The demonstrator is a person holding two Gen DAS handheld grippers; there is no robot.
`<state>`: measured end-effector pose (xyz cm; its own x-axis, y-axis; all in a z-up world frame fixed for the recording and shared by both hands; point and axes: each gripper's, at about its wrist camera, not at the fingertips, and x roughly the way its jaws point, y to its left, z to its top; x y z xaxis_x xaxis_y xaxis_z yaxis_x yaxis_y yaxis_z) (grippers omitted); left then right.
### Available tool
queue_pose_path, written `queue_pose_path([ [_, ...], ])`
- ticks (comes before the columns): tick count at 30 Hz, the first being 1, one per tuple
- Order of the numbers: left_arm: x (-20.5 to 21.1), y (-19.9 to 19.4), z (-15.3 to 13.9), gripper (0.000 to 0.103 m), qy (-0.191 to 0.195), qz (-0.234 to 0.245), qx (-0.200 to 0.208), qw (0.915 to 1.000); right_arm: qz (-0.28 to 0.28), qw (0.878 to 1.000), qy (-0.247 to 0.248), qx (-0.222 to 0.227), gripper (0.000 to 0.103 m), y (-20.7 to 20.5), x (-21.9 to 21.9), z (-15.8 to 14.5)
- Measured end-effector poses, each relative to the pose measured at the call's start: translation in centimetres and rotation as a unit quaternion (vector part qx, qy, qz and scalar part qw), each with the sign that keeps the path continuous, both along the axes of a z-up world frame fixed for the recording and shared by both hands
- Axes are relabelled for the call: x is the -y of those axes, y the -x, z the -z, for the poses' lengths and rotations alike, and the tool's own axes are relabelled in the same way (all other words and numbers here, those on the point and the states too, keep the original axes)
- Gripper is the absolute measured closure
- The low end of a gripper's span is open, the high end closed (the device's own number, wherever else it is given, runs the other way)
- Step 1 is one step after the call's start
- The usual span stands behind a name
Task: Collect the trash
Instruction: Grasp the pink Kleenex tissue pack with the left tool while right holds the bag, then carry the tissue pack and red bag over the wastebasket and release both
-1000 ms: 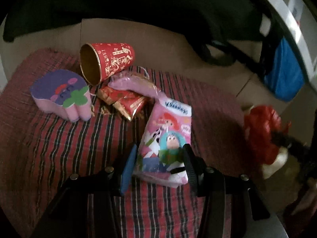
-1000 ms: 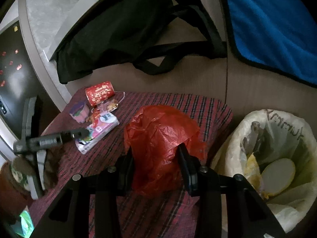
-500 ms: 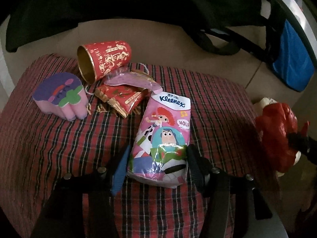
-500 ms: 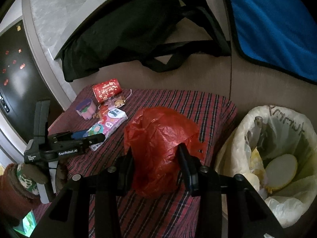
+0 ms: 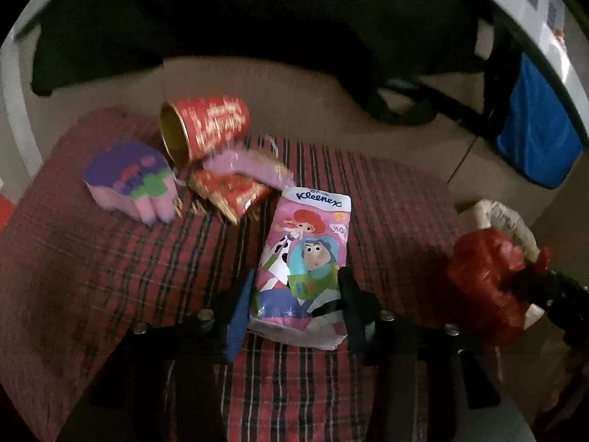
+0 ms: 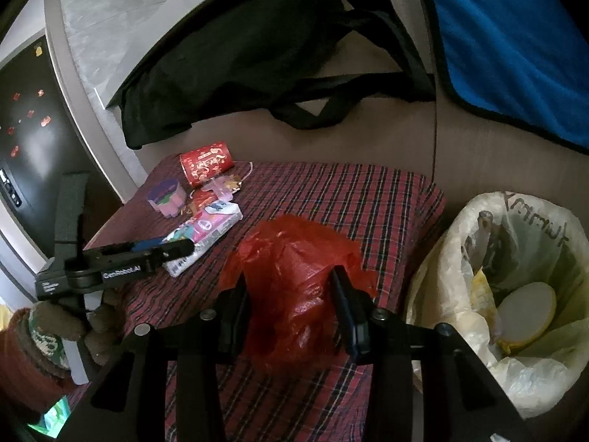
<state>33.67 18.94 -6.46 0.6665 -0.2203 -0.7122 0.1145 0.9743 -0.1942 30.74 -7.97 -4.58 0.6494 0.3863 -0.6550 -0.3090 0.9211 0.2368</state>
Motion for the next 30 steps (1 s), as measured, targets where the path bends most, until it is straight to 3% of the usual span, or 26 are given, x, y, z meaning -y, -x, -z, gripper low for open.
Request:
queue_pose_path([
  [6, 0.1, 2.3, -2.9, 0.061, 0.008, -0.014, 0.053, 0.9984, -0.006, 1.0, -0.004, 0.007, 0.067, 0.4, -0.4, -0.4],
  [12, 0.1, 5.0, -5.5, 0.061, 0.004, -0.026, 0.096, 0.995, -0.021, 0.999, -0.003, 0.024, 0.077, 0.8, -1.2, -1.7],
  [21, -0.2, 6.2, -4.2, 0.061, 0.017, -0.03, 0.07, 0.997, -0.048, 0.998, 0.024, 0.037, 0.082, 1.7, -3.2, -1.8],
  [25, -0.8, 6.2, -3.0, 0.061, 0.024, -0.036, 0.053, 0.9976, -0.022, 0.992, 0.098, 0.074, 0.061, 2.8, -3.8, -1.4],
  [30, -1.1, 6.1, -1.9, 0.061, 0.035, -0.04, 0.039, 0.9978, -0.013, 0.995, 0.093, 0.027, 0.055, 1.3, -2.9, 0.4],
])
